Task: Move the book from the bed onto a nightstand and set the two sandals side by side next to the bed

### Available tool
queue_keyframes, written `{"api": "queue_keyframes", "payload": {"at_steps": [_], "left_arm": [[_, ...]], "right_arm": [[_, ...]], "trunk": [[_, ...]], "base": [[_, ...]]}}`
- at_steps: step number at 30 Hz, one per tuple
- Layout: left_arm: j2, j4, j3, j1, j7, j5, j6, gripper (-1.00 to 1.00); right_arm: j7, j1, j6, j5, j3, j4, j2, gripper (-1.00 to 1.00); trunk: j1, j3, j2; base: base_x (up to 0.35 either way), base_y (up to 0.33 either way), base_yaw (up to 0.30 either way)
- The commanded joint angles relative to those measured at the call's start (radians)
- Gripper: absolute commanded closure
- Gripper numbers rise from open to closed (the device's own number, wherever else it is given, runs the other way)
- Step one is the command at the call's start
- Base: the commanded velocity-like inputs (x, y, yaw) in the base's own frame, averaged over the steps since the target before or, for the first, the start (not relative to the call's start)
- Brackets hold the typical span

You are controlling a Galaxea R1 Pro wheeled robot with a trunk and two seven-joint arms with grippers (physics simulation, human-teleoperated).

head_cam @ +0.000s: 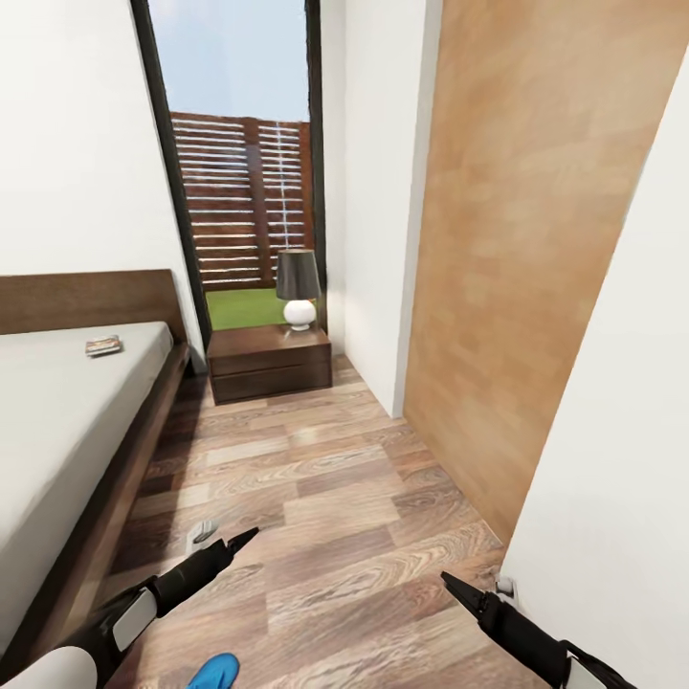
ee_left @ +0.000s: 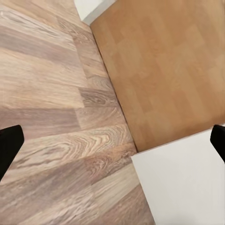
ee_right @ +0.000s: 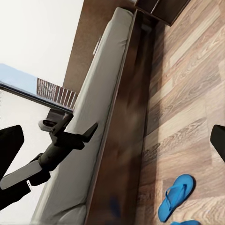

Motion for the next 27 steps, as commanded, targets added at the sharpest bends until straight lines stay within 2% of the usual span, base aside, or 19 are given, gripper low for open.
{"api": "queue_keyframes", "payload": {"at_steps": [1,12,27], "left_arm": [[0.001,0.0,-0.006,-0.001,-0.002,0.01,0.008,-1.0],[0.001,0.0,-0.006,-0.001,-0.002,0.01,0.008,-1.0],[-0.001,0.0,-0.007,-0.001,-0.002,0.01,0.008,-1.0]], "right_arm": [[0.001,0.0,0.01,-0.01,0.007,-0.001,-0.001,-1.0],[-0.004,-0.001,0.009,-0.009,0.009,-0.001,0.0,-1.0],[-0.009,0.0,0.009,-0.009,0.008,-0.001,0.001,-1.0]], "trunk": [[0.0,-0.001,0.0],[0.0,-0.001,0.0],[0.0,-0.001,0.0]], "base": [[0.0,-0.011,0.259],[0.0,-0.029,0.26],[0.0,-0.154,0.251]]}}
